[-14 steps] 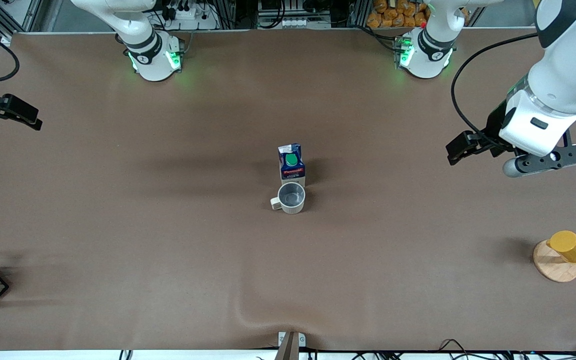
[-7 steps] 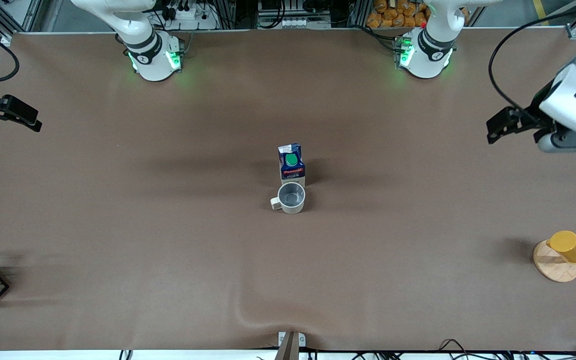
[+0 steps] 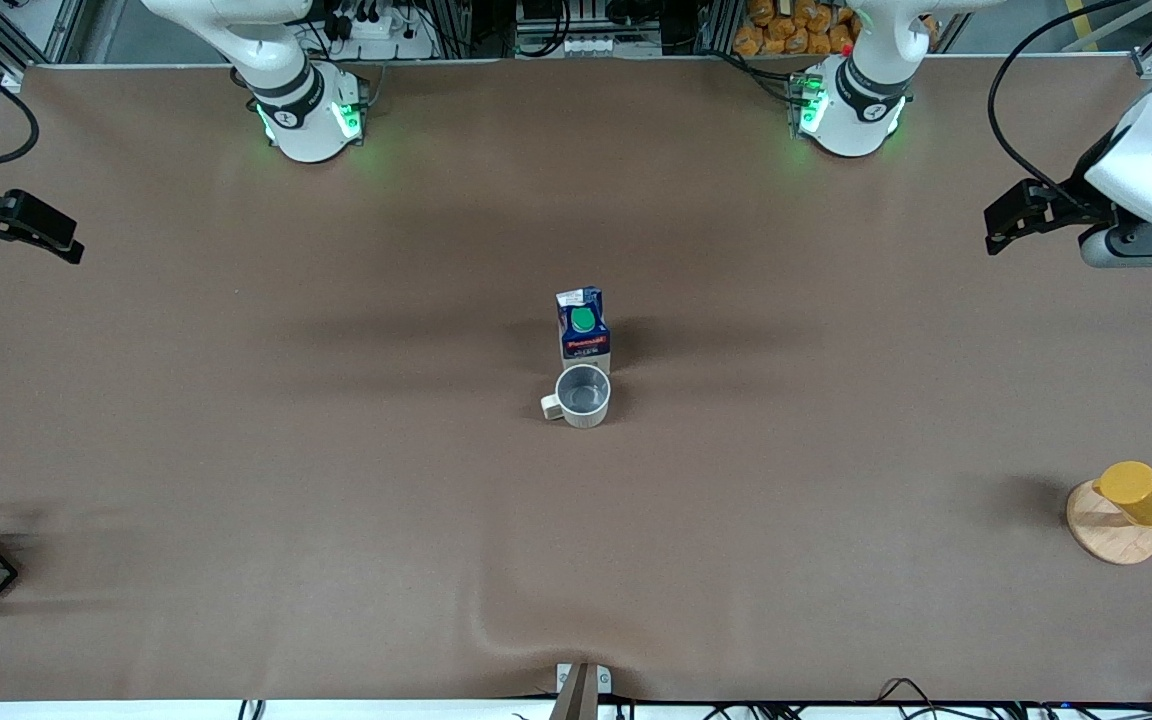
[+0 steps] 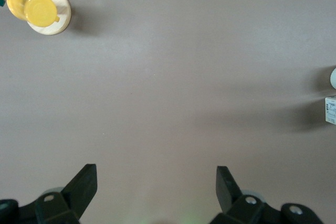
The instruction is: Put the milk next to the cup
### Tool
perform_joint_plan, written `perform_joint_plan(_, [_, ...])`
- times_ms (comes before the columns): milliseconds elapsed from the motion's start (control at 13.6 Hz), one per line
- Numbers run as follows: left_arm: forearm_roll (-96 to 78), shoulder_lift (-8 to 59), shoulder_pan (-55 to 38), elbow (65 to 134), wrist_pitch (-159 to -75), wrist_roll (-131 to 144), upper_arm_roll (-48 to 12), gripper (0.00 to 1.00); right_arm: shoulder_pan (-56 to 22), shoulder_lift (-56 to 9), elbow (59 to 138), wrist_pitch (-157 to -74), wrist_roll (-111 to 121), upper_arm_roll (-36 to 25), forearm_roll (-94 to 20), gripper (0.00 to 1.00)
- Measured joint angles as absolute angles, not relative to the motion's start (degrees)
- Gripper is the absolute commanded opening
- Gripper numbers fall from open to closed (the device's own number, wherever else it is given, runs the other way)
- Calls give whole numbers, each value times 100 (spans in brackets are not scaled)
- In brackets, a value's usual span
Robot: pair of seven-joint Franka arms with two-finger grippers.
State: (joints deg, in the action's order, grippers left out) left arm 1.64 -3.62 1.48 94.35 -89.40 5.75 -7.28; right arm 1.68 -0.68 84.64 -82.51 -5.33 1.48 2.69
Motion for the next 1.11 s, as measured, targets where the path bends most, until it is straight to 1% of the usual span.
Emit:
perform_joint_plan(221, [164,-361,159,9449,-8940,568,-606,100,154,-68,8464,-8251,-533,160,268,100])
perform_joint_plan(1107, [145,-342,151,9431,-8783,568,-592,100,69,-75,8465,-8251,-533,167,268,100])
